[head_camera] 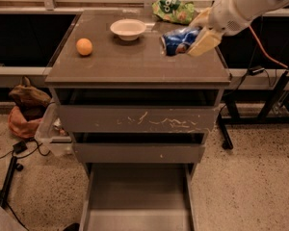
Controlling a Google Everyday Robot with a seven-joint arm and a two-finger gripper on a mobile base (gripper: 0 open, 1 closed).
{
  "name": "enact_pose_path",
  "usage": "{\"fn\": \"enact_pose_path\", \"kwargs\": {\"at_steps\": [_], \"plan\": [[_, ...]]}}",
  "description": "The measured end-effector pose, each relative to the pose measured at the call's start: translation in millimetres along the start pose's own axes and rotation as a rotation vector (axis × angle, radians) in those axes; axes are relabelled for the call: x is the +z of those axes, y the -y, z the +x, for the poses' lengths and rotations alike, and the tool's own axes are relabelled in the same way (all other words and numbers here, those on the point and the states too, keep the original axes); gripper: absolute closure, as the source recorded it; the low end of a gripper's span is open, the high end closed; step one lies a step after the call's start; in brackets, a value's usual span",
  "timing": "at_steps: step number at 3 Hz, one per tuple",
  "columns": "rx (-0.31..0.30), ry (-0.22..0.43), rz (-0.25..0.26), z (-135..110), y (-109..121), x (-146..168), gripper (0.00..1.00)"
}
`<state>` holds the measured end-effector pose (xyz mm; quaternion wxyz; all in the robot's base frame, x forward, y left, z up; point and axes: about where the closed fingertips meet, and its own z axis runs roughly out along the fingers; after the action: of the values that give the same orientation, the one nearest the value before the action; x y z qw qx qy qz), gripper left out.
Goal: Place pepsi can into bottom drawer
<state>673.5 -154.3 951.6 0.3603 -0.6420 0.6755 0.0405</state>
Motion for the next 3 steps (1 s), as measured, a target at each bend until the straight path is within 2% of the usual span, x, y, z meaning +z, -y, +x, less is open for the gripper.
{"fn": "enact_pose_path", "kwargs": {"at_steps": [1, 2, 3], "plan": [[-0.002, -0.012, 0.041, -2.3, -16.3, -35.9, 1.00], [0.000, -0.009, 0.038, -2.7, -18.1, -32.9, 1.00], [0.017, -0.003, 0.024, 0.5, -40.3, -27.5, 1.00]]}}
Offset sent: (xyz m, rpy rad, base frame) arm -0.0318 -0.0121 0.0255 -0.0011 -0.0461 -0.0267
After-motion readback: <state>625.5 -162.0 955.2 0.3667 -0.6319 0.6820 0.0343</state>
